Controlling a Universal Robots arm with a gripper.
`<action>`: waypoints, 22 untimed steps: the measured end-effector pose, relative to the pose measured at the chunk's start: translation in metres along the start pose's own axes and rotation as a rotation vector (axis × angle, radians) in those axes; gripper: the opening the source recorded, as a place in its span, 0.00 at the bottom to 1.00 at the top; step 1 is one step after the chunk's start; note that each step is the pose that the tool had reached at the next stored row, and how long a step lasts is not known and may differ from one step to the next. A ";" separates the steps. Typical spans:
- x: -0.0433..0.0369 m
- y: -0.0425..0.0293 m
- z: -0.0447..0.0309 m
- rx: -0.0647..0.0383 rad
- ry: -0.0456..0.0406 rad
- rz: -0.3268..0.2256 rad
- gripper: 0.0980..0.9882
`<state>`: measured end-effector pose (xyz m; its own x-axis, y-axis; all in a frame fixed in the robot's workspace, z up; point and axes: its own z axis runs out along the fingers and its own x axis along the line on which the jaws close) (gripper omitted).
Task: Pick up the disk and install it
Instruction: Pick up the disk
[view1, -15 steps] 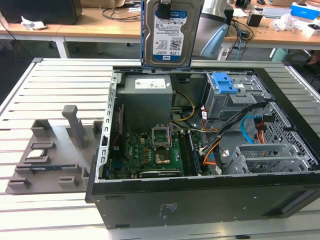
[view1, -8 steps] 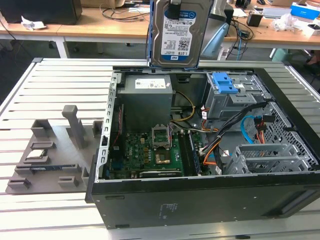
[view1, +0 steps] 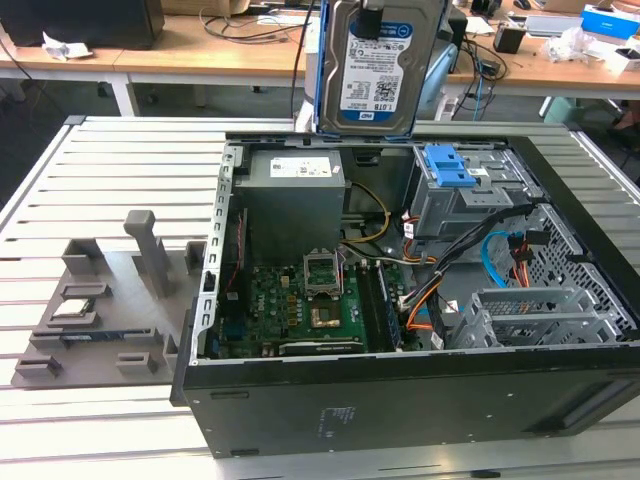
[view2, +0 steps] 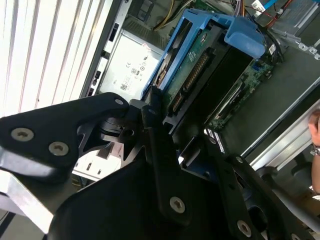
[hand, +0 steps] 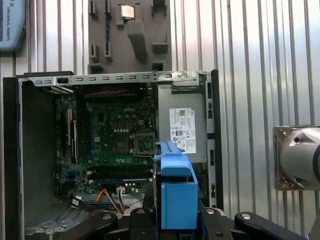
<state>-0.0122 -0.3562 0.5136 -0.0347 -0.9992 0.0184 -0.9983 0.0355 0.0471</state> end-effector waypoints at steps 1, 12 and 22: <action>-0.0001 -0.0017 -0.0001 0.000 0.0000 0.000 0.30; 0.0081 -0.0045 0.0000 0.000 0.0001 0.000 0.30; 0.0379 -0.0056 0.0007 0.000 0.0005 0.000 0.30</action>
<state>-0.0079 -0.3944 0.5134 -0.0347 -0.9992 0.0188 -0.9983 0.0355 0.0471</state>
